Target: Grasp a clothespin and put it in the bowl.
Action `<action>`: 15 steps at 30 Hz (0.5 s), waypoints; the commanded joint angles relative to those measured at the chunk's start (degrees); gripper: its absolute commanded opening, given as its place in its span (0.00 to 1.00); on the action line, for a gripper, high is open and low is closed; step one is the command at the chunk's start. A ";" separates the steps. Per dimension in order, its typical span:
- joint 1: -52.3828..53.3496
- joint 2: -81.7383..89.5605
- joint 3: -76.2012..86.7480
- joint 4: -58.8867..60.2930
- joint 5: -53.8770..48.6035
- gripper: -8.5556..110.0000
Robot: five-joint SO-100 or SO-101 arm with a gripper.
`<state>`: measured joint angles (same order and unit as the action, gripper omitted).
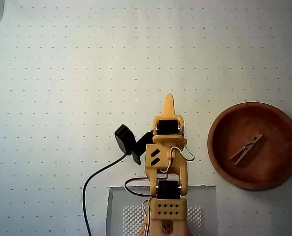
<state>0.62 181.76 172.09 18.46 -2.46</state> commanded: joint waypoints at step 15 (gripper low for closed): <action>-1.49 12.57 7.21 9.93 0.62 0.05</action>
<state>-0.79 191.34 180.70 24.96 -2.46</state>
